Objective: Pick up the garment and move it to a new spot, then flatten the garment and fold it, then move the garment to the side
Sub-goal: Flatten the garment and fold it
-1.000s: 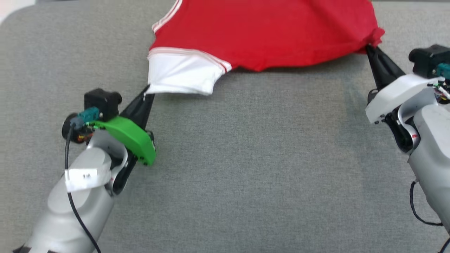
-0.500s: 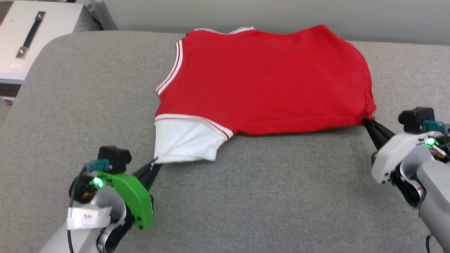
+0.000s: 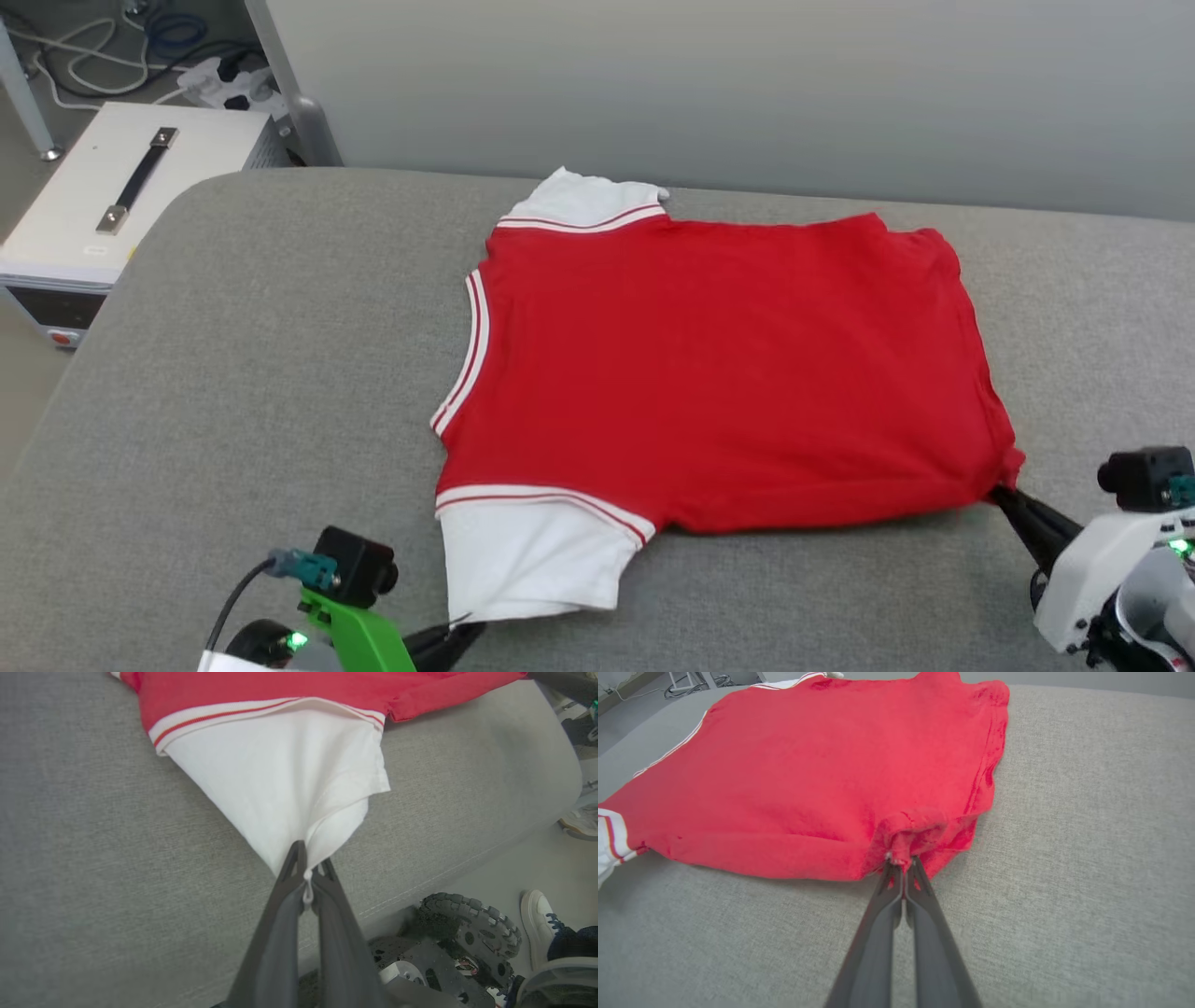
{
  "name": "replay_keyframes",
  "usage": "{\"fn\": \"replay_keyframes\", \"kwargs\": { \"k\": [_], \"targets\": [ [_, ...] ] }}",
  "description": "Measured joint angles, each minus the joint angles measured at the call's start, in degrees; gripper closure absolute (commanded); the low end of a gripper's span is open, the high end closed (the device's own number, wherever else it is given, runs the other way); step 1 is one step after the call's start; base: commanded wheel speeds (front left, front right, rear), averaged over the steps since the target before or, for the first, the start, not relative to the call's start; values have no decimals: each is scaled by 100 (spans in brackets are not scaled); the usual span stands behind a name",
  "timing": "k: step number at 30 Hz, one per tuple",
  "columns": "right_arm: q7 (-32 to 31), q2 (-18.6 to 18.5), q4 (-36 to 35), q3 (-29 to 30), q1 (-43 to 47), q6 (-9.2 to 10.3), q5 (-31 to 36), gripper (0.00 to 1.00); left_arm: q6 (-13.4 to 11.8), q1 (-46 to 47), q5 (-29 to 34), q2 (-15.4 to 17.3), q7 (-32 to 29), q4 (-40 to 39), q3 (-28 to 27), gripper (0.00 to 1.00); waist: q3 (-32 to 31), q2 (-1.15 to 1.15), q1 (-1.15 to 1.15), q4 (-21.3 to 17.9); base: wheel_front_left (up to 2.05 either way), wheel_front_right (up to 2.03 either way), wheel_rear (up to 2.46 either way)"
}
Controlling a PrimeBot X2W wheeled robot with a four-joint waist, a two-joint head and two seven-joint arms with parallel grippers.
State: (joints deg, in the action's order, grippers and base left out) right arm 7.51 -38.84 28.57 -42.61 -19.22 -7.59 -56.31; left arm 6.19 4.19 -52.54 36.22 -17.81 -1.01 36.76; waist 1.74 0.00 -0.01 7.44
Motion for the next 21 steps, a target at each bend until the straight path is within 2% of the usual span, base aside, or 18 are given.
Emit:
{"fn": "replay_keyframes", "kwargs": {
  "k": [12, 21],
  "targets": [
    [-428, -506, -1190, 302, 1397, 1, -419, 100, -248, -667, -453, 405, -359, -993, -24, 100, -175, 0, 0, -45, 0, 0, 0],
    [-635, -556, -1739, 988, 1539, 1, -267, 100, -315, -351, -356, 543, -147, -1215, -433, 100, 52, 0, 0, -122, 0, 0, 0]
  ]
}}
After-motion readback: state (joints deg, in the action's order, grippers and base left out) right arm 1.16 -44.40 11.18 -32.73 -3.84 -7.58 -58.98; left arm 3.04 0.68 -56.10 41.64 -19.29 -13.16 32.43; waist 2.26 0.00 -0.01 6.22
